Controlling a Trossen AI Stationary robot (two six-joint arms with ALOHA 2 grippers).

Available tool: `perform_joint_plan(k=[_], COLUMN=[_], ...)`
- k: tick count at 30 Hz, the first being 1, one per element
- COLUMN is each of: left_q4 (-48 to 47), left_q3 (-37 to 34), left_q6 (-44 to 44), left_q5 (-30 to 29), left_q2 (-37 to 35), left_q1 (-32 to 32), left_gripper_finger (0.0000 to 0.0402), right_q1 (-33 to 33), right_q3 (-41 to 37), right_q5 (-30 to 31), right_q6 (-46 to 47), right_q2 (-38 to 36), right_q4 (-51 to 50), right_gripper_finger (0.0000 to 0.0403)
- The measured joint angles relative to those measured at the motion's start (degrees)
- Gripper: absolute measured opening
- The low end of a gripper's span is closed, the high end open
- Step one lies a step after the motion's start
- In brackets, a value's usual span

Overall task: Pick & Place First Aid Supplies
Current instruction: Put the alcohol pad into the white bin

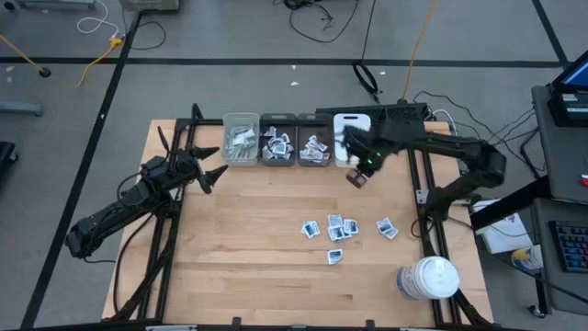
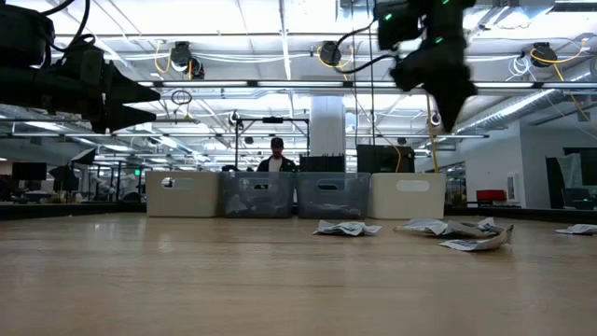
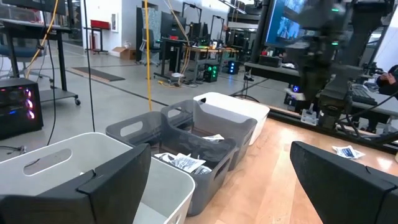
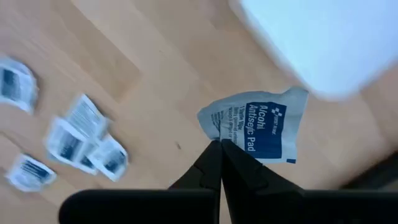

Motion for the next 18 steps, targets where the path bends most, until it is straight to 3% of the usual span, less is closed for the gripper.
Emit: perform_joint_plan(k=[12,18], left_q4=[0.00,0.00], left_q3=[0.00,0.00], left_q6=[0.00,0.00], left_q5=[-0.02,-0.02], left_q2=[0.00,0.00], left_q1=[-0.02,-0.02], left_gripper_finger=[0.0392,0.0392], right_q1=[-18.07,-22.15], right_q3=[18.91,24.58], right_q5=[0.40,0.22], right_q6=[-16.69,-18.51], right_q2=[18.27,24.73], right_q4=[0.19,-0.87], right_gripper_finger=[0.0000,0.0000])
